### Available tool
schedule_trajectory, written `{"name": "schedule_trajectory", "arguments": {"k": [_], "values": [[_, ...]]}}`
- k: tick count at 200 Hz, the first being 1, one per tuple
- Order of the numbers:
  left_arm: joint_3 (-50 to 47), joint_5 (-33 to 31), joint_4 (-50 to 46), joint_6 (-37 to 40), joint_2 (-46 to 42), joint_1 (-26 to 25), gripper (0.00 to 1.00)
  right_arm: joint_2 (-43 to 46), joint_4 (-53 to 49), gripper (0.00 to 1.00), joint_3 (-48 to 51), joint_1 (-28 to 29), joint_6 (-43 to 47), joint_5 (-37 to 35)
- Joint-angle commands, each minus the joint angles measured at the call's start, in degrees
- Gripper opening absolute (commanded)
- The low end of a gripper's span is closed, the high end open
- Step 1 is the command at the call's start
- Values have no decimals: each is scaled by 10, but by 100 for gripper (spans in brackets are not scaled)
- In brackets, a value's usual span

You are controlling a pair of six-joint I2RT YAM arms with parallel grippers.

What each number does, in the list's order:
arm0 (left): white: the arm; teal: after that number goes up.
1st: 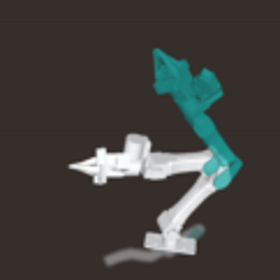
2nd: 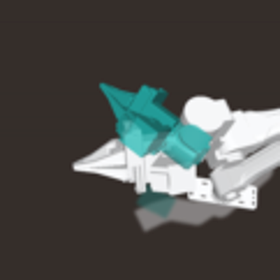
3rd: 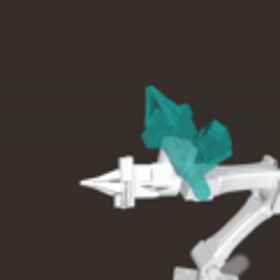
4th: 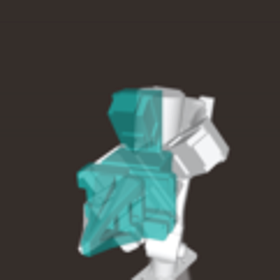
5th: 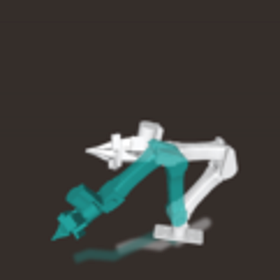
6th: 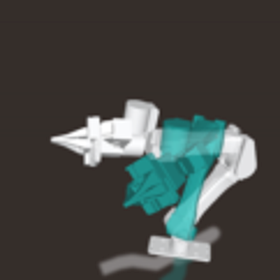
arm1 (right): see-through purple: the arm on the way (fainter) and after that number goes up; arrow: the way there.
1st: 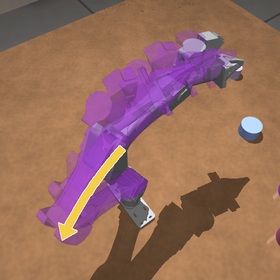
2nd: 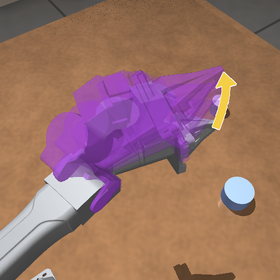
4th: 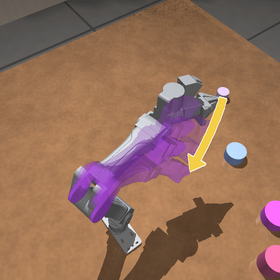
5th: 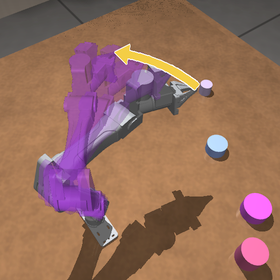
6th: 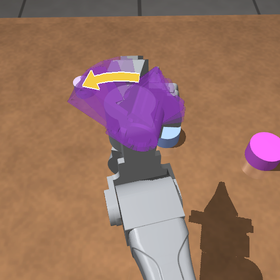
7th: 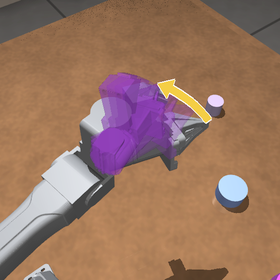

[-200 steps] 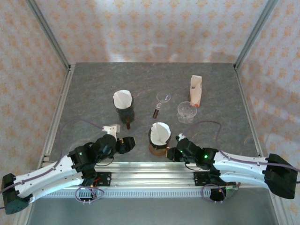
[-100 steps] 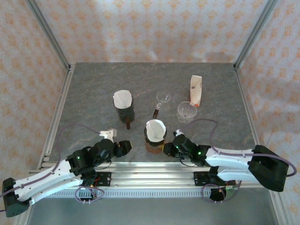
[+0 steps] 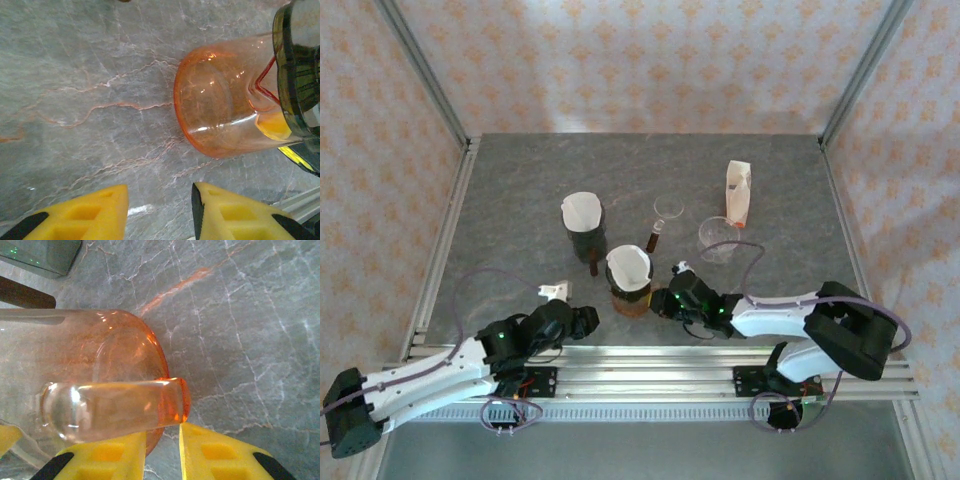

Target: Place the coffee filter in the dripper

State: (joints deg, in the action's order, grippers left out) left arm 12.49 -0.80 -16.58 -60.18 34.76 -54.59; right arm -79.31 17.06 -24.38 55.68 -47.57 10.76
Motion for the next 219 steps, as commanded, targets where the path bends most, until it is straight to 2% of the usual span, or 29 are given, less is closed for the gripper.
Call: {"name": "schedule_trajectory", "arguments": {"k": [1,17,42,92,163,219], "values": [[-11,9,142,1,59,4,38,-14,30,24,-18,-3,3,-7],[-10,13,195,2,113,4,35,-20,32,24,-23,-2,2,-10],[-14,10,263,1,174,4,23,-26,39,24,-26,-3,-3,-13],[-26,-11,343,-5,218,4,8,-59,70,24,-33,-3,-18,-19],[-42,-85,376,-23,223,7,2,-100,102,24,-51,-7,-33,-24],[-32,-85,395,-18,251,39,0,-120,99,24,-77,-21,-37,-28]]}}
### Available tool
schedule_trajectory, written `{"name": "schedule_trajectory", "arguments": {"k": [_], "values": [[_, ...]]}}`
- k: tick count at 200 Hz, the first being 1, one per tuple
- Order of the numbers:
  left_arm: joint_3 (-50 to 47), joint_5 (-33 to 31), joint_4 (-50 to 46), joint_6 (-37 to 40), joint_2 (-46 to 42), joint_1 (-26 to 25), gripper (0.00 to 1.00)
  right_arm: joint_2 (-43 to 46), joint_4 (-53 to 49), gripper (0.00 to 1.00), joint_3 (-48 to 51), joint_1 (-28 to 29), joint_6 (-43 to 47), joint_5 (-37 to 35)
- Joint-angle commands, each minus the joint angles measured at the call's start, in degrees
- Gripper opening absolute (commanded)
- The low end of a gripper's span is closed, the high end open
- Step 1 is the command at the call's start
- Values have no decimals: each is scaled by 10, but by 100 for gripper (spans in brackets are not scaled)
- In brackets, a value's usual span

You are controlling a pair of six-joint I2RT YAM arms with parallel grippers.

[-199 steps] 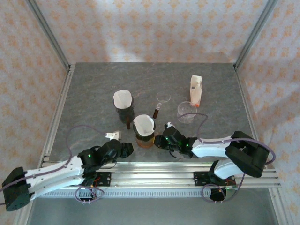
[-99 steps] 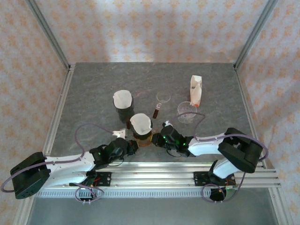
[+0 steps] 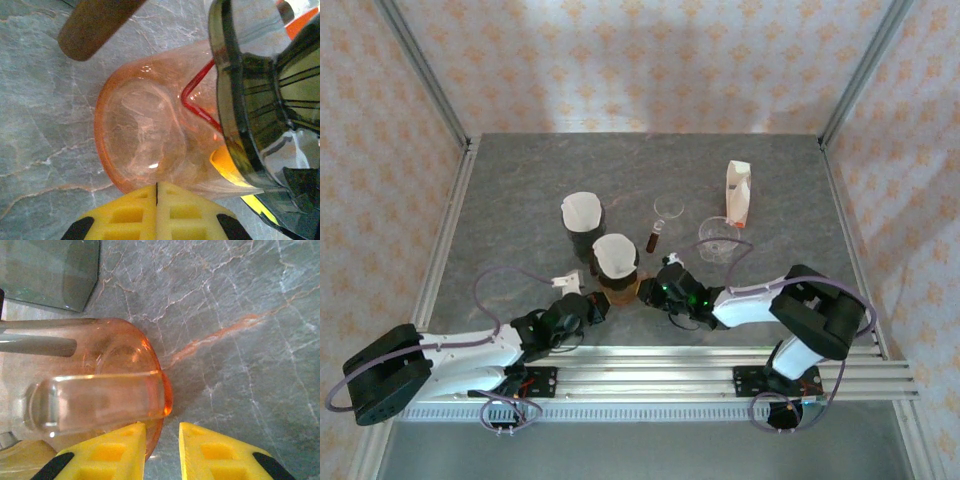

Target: Place the coffee filter in the dripper

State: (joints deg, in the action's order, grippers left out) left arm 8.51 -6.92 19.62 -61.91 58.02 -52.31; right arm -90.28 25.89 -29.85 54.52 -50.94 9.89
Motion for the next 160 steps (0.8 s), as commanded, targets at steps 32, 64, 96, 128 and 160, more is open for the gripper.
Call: {"name": "schedule_trajectory", "arguments": {"k": [32,64,96,128,160], "values": [[21,-12,50,3,47,32,0,-26,7,24,-45,-20,-1,-15],[26,-9,54,4,58,42,0,-37,0,24,-62,-28,3,-13],[27,-4,56,6,66,55,0,-51,-1,24,-75,-34,3,-11],[32,4,57,12,71,68,0,-68,5,25,-84,-39,0,-4],[36,10,57,16,76,78,0,-74,-3,25,-96,-44,2,-4]]}}
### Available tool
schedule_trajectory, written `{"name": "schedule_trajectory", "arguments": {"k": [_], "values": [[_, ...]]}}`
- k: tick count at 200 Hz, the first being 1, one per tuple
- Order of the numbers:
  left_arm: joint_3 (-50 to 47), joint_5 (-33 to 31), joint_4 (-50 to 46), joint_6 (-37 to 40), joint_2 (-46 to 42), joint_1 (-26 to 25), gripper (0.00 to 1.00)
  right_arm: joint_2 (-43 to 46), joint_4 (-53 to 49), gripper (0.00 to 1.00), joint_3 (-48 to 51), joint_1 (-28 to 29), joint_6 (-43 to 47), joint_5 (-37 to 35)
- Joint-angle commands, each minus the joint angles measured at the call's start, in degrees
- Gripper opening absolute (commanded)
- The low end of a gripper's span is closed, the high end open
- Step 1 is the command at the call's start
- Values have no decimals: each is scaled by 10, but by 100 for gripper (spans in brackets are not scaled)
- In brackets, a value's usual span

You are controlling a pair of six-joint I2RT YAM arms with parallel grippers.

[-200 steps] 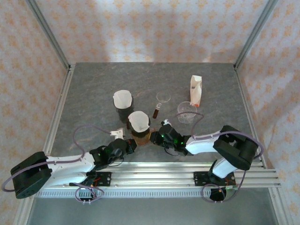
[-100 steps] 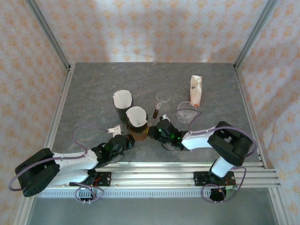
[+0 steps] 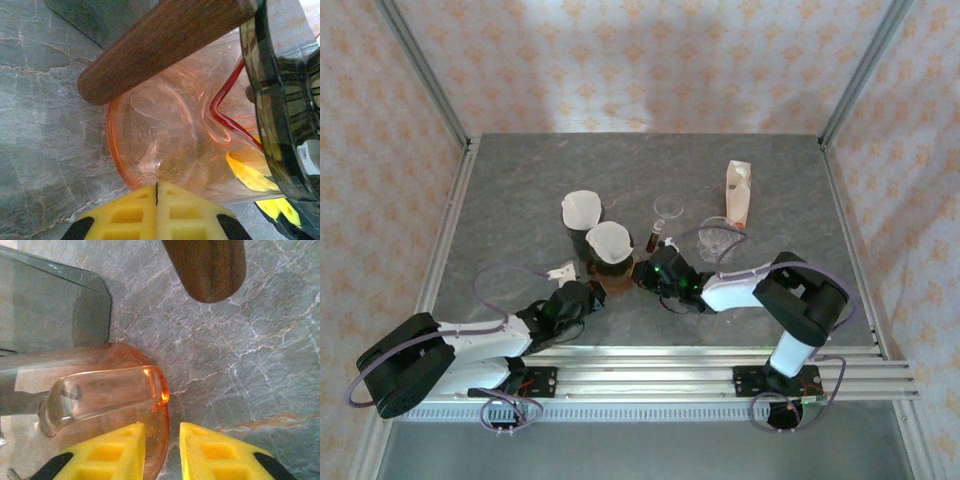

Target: Place the coffee filter in the dripper

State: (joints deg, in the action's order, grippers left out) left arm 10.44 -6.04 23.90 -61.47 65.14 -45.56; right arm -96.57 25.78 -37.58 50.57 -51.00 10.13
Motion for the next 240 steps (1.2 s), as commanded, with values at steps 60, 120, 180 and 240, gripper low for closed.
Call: {"name": "schedule_trajectory", "arguments": {"k": [60,120,180,240], "values": [[11,10,-47,-3,-48,14,1,16,-44,32,-6,-6,2,-14],[1,23,-183,-23,-192,13,21,96,-130,46,19,7,1,-41],[5,5,-417,-42,-456,12,36,245,-378,57,-23,8,55,-118],[68,-44,-551,13,-602,12,60,253,-505,60,-182,-95,169,-120]]}}
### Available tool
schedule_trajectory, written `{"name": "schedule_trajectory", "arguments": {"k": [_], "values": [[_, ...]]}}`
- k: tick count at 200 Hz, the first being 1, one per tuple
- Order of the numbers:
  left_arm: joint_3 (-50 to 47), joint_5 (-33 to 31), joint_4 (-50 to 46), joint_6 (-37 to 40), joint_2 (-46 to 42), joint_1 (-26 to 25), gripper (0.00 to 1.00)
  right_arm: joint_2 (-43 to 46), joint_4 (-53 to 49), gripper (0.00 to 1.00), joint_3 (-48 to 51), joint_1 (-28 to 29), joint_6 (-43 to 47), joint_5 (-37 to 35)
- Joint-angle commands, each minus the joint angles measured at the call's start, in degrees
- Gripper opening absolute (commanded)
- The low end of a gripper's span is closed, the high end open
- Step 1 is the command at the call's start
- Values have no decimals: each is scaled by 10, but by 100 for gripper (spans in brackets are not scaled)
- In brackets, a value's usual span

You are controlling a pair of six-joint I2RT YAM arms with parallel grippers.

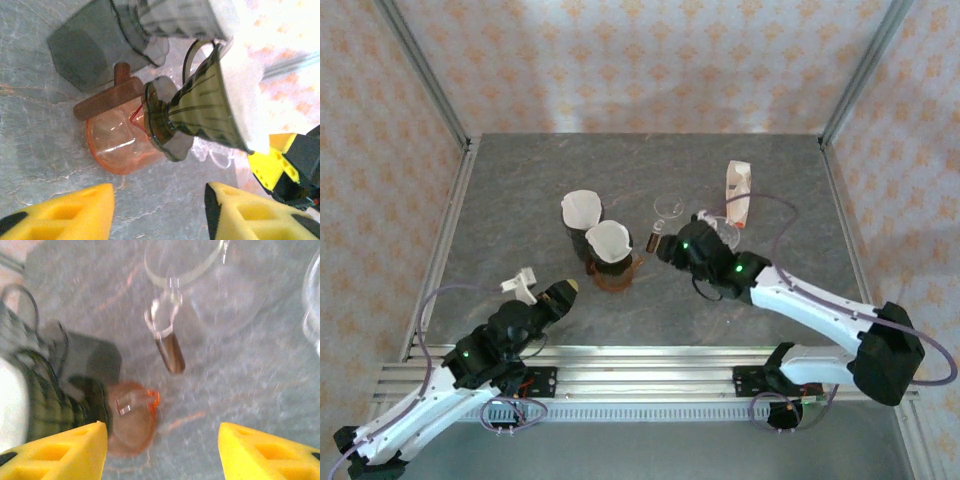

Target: Place the coffee filter in the dripper

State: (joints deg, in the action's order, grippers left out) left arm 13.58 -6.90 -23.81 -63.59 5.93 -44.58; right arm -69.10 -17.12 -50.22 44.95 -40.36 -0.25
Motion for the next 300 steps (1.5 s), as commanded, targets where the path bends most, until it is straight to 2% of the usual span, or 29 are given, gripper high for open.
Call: {"name": "schedule_trajectory", "arguments": {"k": [1,6,9,11,13,16,62,90,137,166,195,246,268,300], "values": [[37,-35,-74,35,-10,2,60,-24,-77,60,-59,-41,65,-16],[41,-34,-73,41,-7,2,64,-35,-79,60,-74,-48,73,-13],[43,-34,-72,44,-4,2,84,-42,-80,60,-81,-53,77,-12],[45,-33,-72,46,-3,2,94,-48,-80,60,-87,-55,81,-12],[46,-33,-71,47,-1,2,98,-52,-81,60,-93,-58,83,-13],[49,-33,-71,50,1,2,99,-60,-83,60,-102,-63,87,-14],[63,-26,-47,82,31,2,100,-202,-122,60,-252,-116,156,2],[58,-26,-40,84,35,2,100,-284,-166,58,-333,-138,157,-23],[61,-41,-63,81,25,2,100,-368,-187,56,-384,-159,148,-26],[63,-48,-72,81,21,2,100,-402,-190,49,-408,-164,158,-16],[61,-49,-72,79,17,2,100,-425,-196,39,-420,-164,160,-5],[67,-52,-84,80,15,2,100,-422,-177,15,-412,-165,167,28],[67,-53,-90,80,11,2,100,-406,-176,8,-403,-164,171,37],[65,-55,-95,76,5,2,100,-344,-154,4,-352,-164,170,40]]}}
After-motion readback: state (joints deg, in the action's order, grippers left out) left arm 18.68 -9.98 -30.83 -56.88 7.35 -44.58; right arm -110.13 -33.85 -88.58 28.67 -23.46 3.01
